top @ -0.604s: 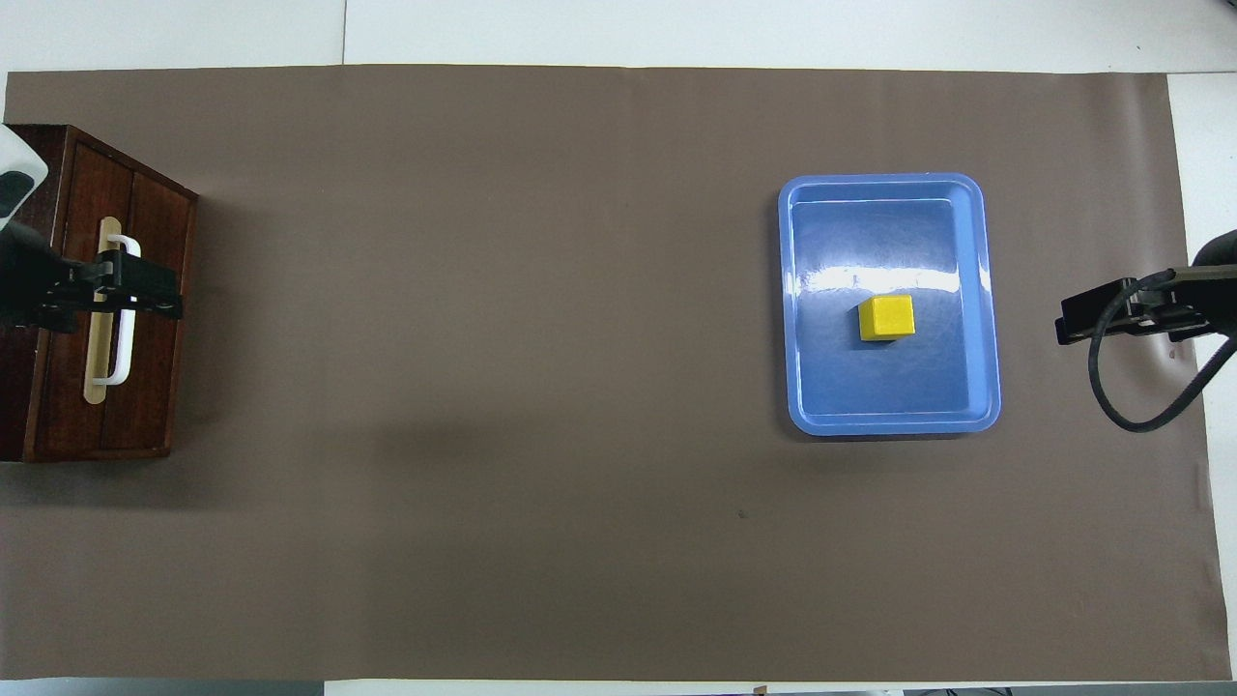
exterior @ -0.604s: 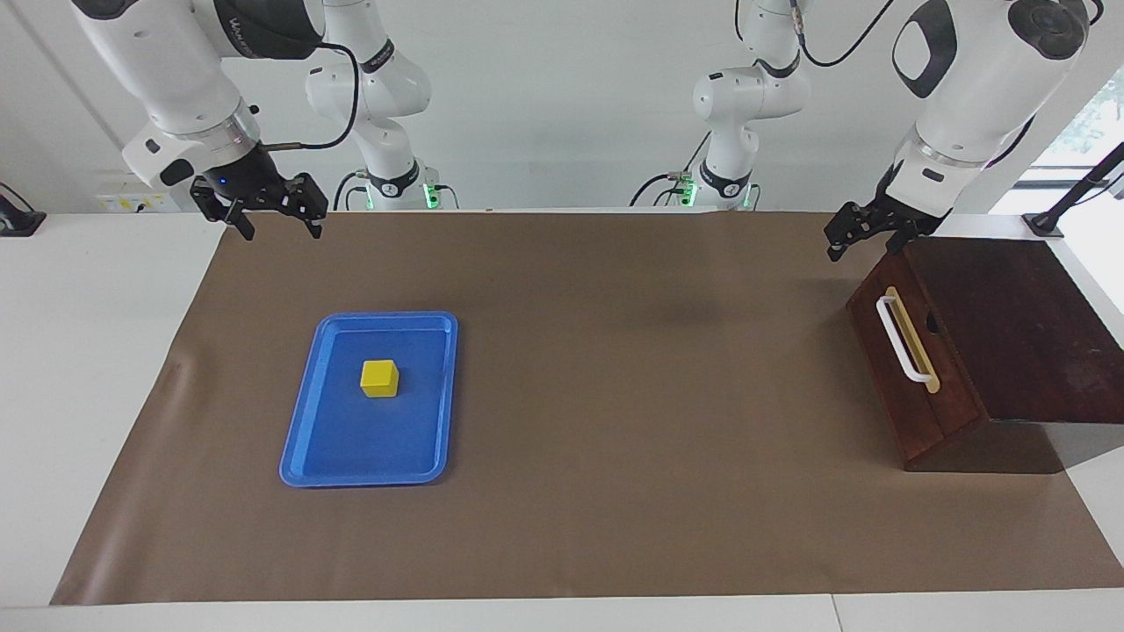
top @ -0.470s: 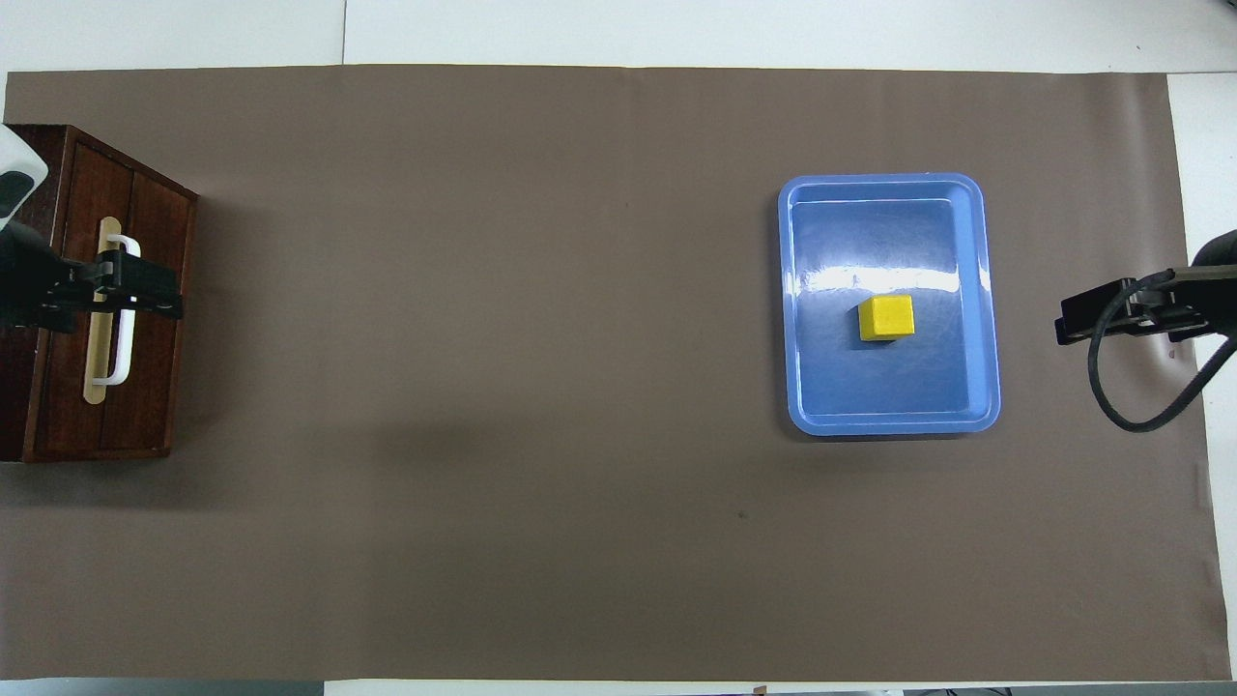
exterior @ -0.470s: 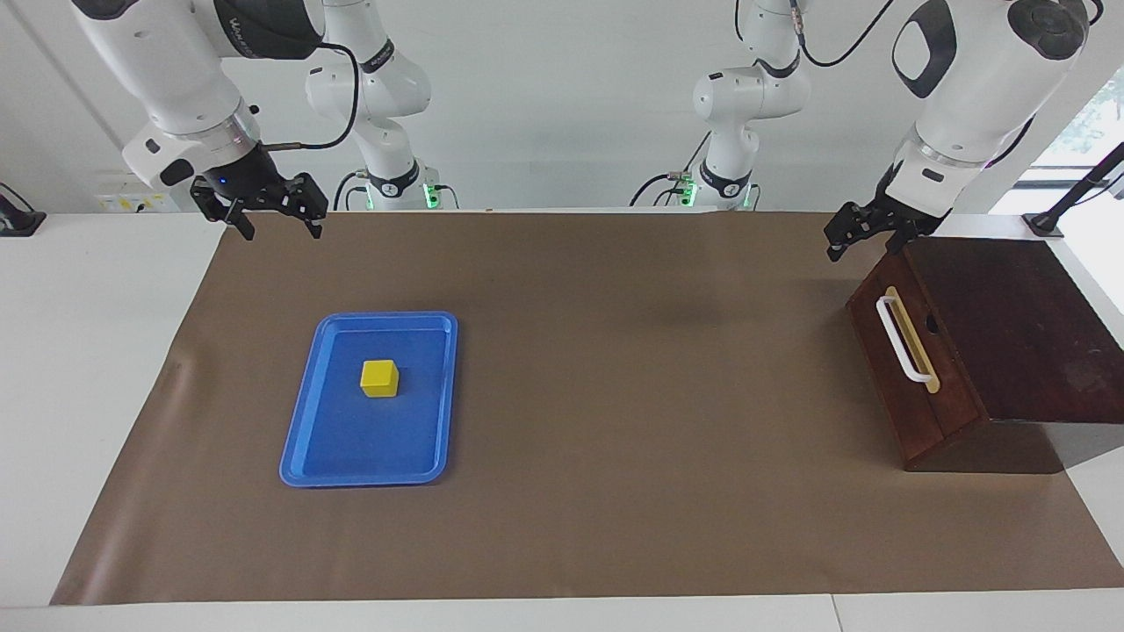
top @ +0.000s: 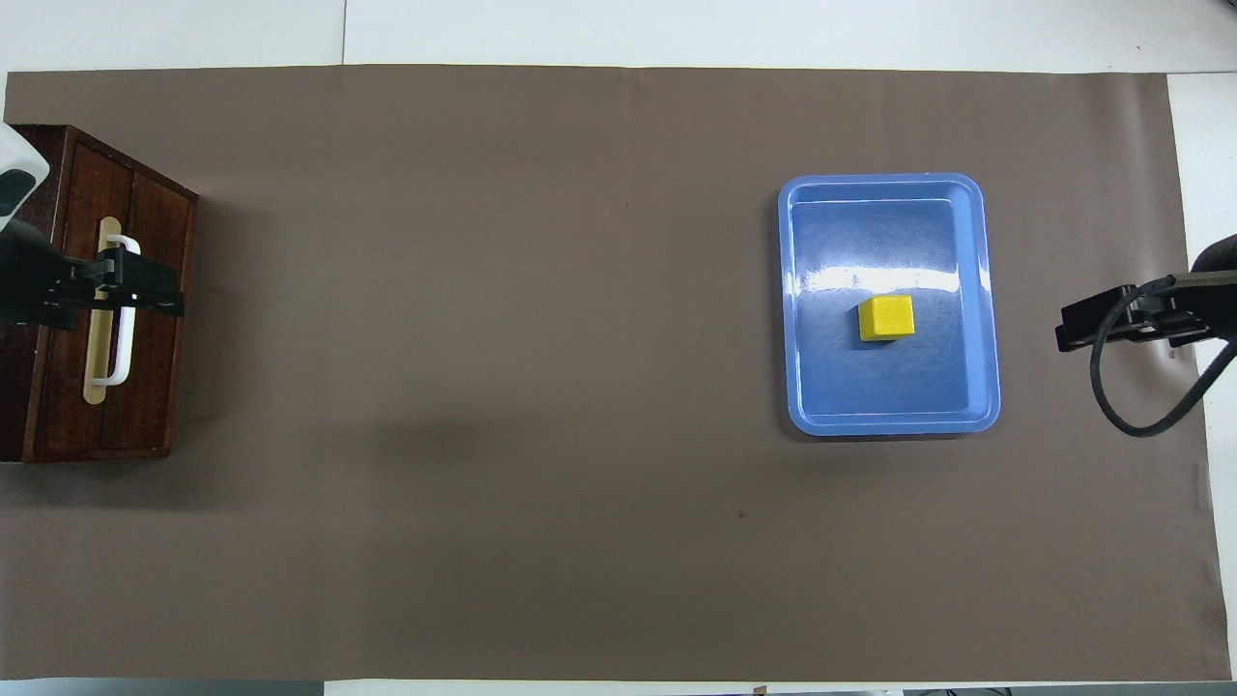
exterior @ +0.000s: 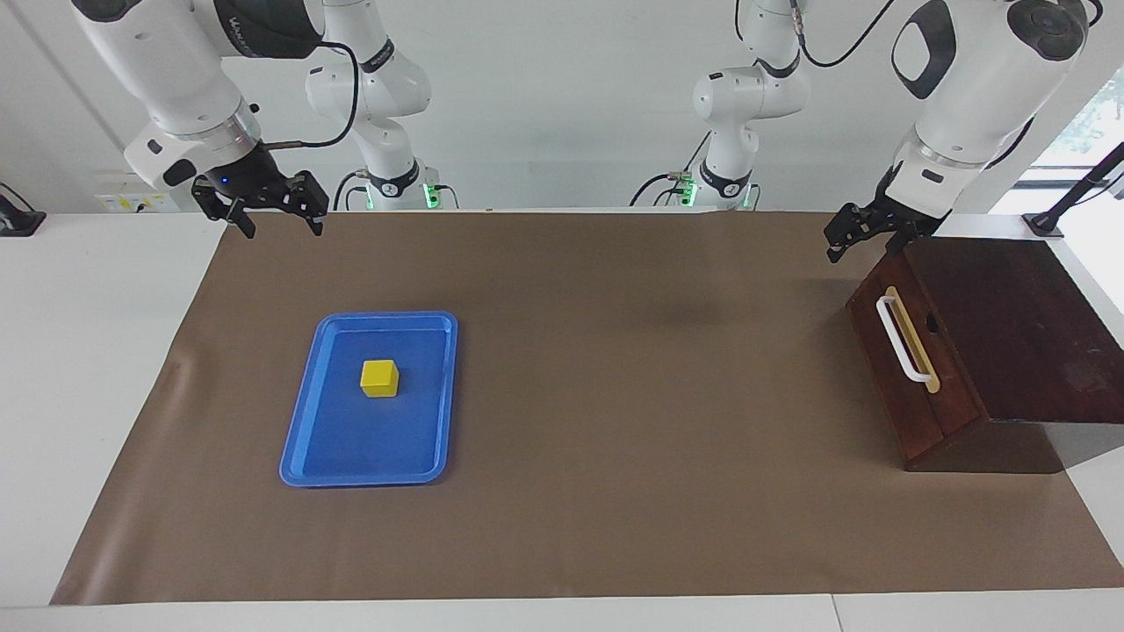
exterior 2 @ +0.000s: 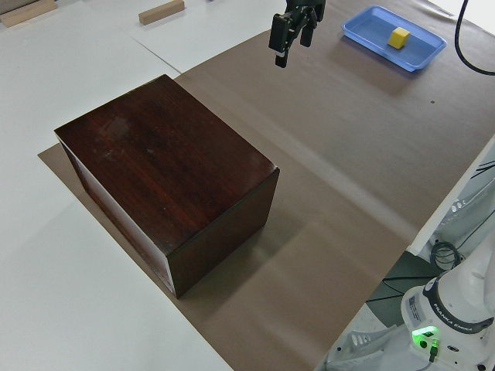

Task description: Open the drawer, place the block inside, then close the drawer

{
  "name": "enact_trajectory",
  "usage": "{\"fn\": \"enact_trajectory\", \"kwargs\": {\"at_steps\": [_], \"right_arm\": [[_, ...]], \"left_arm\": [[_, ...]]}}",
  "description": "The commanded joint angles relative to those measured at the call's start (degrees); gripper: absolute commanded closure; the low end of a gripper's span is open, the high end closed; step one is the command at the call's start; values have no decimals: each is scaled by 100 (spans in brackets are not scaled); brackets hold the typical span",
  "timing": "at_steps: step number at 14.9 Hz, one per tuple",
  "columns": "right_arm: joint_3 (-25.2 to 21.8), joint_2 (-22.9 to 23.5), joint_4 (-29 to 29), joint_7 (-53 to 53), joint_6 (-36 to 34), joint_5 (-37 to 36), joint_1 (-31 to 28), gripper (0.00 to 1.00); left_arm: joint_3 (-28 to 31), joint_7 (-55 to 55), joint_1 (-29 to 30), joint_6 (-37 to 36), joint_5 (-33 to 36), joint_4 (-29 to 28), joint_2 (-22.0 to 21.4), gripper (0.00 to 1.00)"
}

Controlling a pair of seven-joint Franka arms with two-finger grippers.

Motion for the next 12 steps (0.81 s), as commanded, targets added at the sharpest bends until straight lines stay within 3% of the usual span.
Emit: {"fn": "enact_trajectory", "kwargs": {"at_steps": [1,3,5,8,12], "right_arm": [[19,-78,-396,104,687,69,-149,0],[19,289,-372,674,945,104,-254,0],[1,685,-196,1358,981,585,-421,0],[19,1160,-28,3422,1365,895,-465,0],[-8,1653,-81,4928,1736,2168,-755,0]], "left_arm": [[19,56,-90,419,304,-197,6,0],[19,56,-179,656,709,-312,24,0],[19,56,-188,912,868,-408,137,0],[27,82,-197,1429,1316,-680,304,0],[151,74,-197,1905,1719,-1137,489,0]]}}
